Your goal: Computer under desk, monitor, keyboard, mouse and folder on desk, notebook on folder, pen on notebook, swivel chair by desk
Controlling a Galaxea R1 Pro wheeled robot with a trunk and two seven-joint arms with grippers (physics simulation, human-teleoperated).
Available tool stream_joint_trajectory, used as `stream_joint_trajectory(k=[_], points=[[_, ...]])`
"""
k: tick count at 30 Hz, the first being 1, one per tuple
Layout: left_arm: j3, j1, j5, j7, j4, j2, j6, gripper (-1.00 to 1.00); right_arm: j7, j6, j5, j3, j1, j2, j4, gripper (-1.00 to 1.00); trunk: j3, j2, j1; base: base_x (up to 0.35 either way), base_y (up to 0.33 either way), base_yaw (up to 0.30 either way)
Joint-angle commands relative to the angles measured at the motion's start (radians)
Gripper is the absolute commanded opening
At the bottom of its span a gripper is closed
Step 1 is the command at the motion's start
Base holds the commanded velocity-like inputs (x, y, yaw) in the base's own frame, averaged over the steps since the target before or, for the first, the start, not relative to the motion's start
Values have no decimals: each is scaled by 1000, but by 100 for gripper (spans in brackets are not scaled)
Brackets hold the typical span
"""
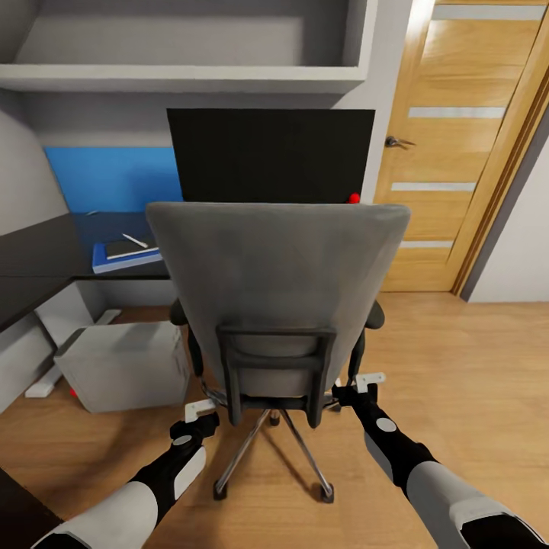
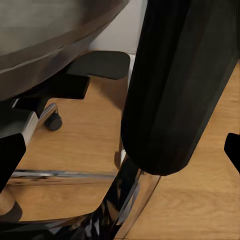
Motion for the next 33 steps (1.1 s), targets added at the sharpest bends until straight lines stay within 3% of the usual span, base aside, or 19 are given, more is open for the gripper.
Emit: stream_joint_trajectory(k=[1, 13, 33], points=[[-10, -1, 6, 3, -1, 0, -5, 100, 0, -3, -6, 7, -1, -1, -1, 100, -1, 0, 0, 187, -2, 0], [-10, -1, 6, 3, -1, 0, -5, 100, 0, -3, -6, 7, -1, -1, 1, 100, -1, 0, 0, 176, 41, 0], [-10, -1, 6, 2, 0, 0, -6, 100, 0, -3, -6, 7, -1, -1, 1, 100, -1, 0, 0, -2, 1, 0]])
